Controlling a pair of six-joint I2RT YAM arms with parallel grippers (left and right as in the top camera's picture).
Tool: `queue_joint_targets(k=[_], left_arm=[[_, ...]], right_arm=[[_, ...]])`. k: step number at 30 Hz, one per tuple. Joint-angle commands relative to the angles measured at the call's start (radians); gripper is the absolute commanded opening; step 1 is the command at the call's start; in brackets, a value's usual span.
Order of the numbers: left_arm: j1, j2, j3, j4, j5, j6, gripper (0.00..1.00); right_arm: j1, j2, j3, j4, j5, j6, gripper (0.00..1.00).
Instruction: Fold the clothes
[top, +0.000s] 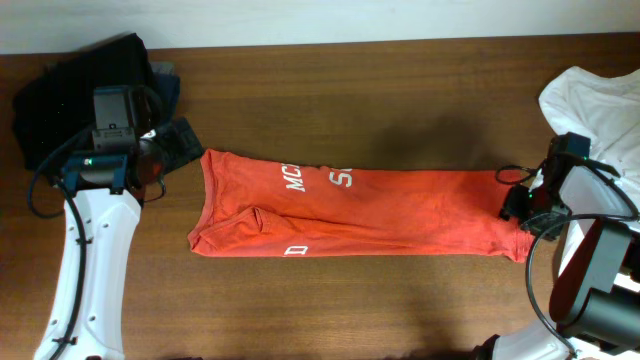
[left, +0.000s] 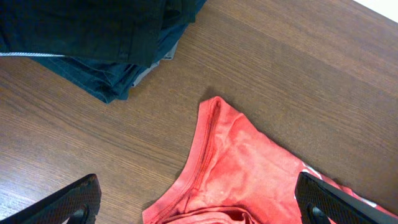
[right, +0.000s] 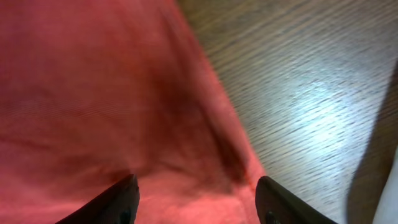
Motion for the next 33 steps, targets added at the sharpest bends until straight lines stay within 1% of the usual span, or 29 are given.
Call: queue_joint_targets(k=[1,2,5,6,8,9,10,11,12,13,14,15,16,17,18,19,20,23,25,28,29,30,31,33], left_arm=[[0.003,-0.005,0.003,0.003,0.000,-0.006,0.99],[0.003,-0.005,0.003,0.003,0.000,-0.006,0.99],[0.003,-0.005,0.003,0.003,0.000,-0.006,0.99],[0.003,-0.005,0.003,0.003,0.000,-0.006,0.99],[0.003,-0.005,0.003,0.003,0.000,-0.006,0.99],[0.003,-0.005,0.003,0.003,0.000,-0.006,0.99],[0.003,-0.005,0.003,0.003,0.000,-0.006,0.99],[0.003,-0.005,0.003,0.003,0.000,-0.006,0.99],[0.003,-0.005,0.003,0.003,0.000,-0.006,0.99],[0.003,-0.005,0.003,0.003,0.000,-0.006,0.99],[0.003,-0.005,0.003,0.003,0.000,-0.006,0.99],[0.003,-0.005,0.003,0.003,0.000,-0.006,0.99],[0.003,-0.005,0.003,0.003,0.000,-0.006,0.99],[0.003,-0.005,0.003,0.003,0.000,-0.006,0.99],[0.003,-0.005,0.003,0.003,0.000,-0.006,0.99],[0.003,-0.005,0.003,0.003,0.000,-0.006,0.99],[0.003,-0.005,0.003,0.003,0.000,-0.006,0.99],[0.003,-0.005,0.003,0.003,0.000,-0.006,0.99],[0.003,-0.005,0.003,0.003,0.000,-0.006,0.99],[0.003,-0.005,0.003,0.003,0.000,-0.006,0.99],[0.003,-0.005,0.003,0.003,0.000,-0.006,0.99],[0.003,-0.005,0.003,0.003,0.000,-0.006,0.99],[0.003,-0.005,0.003,0.003,0.000,-0.006,0.99],[0.003,-0.005,0.003,0.003,0.000,-0.005,0.99]], right_arm=[[-0.047,0.001,-0.037,0.053,0.010,-0.015,0.63],[-0.069,0.002,-0.045,0.069,-0.093,-0.079,0.61],[-0.071,0.037,-0.060,0.102,-0.105,-0.085,0.55],[-0.071,0.056,-0.061,0.113,-0.104,-0.086,0.50],[-0.071,0.083,-0.061,0.120,-0.105,-0.084,0.28],[-0.071,0.083,-0.060,0.121,-0.104,-0.085,0.21],[-0.071,0.083,-0.060,0.121,-0.104,-0.085,0.22],[-0.071,0.083,-0.060,0.134,-0.106,-0.084,0.04],[-0.071,0.083,-0.056,0.144,-0.135,-0.084,0.04],[-0.071,0.083,-0.034,0.145,-0.226,-0.084,0.04],[-0.069,0.076,0.027,0.101,-0.364,-0.085,0.04],[-0.067,0.069,0.084,0.047,-0.409,-0.085,0.04],[-0.047,0.045,0.229,-0.097,-0.479,-0.121,0.04],[-0.012,0.034,0.361,-0.218,-0.493,-0.139,0.04],[0.016,0.034,0.433,-0.288,-0.494,-0.153,0.04],[0.078,0.034,0.525,-0.365,-0.494,-0.175,0.04],[0.127,0.034,0.557,-0.382,-0.498,-0.174,0.04],[0.355,0.038,0.567,-0.381,-0.529,-0.170,0.04],[0.565,0.068,0.509,-0.340,-0.486,-0.158,0.04],[0.787,0.113,0.469,-0.222,-0.485,-0.026,0.04],[0.841,0.130,0.469,-0.195,-0.453,0.011,0.04],[0.879,0.149,0.468,-0.171,-0.375,0.044,0.04],[0.900,0.181,0.468,-0.136,-0.365,0.056,0.04],[0.904,0.195,0.468,-0.123,-0.403,0.056,0.04]])
